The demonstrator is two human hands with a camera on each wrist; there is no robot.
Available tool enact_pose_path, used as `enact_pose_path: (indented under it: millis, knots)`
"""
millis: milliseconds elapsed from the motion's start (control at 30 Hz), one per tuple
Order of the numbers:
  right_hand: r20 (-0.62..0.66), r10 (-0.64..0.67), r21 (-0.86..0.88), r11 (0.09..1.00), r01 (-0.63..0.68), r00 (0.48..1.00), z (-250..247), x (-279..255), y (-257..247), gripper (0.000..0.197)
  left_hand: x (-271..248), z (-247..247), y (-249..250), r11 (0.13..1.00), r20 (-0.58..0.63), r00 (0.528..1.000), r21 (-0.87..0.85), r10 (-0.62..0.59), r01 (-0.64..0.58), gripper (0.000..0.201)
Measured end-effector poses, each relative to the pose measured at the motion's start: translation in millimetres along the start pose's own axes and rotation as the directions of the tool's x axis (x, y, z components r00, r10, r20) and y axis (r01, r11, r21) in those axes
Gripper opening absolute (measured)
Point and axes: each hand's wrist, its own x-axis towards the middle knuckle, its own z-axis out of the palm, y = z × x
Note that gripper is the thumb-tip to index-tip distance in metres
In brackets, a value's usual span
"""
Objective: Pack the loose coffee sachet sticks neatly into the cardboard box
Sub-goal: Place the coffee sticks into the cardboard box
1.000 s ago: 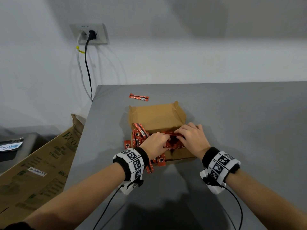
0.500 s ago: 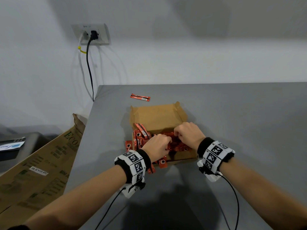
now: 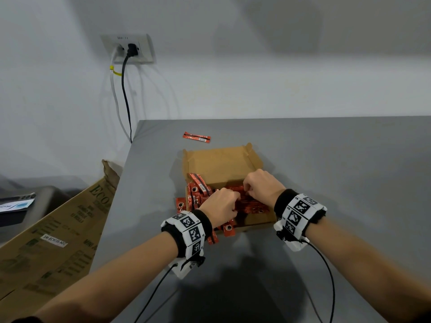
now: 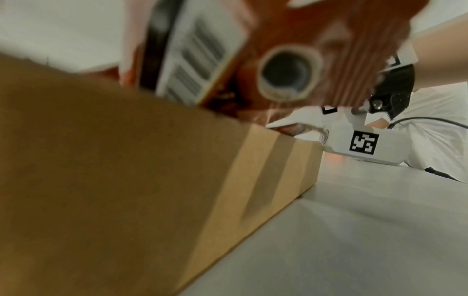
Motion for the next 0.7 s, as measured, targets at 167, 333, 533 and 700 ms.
enact_pose_path:
  millis: [167,333,533,700]
  knots:
    - [0.01,-0.015,0.032,0.999,0.014,1.0,2,-2,-2,0.023,-1,-1,1,1.0,-0.007,1.0,-0.002,-0.001,0.0,0.025]
    - [-0.029,0.01,0.158,0.987,-0.005,1.0,-10,-4,6,0.017,-1,0,1,1.0,-0.012,1.0,-0.023,-0.006,0.006,0.027]
    - [0.121,0.01,-0.008,1.0,-0.009,0.993,-23,-31,26,0.036,-2,-1,1,0.999,-0.035,0.999,-0.039,0.003,-0.004,0.025]
    - [0.081,0.023,-0.086,0.996,-0.016,0.996,-3,-42,33,0.031,-3,-2,1,0.998,-0.032,0.999,-0.063,-0.008,0.006,0.023]
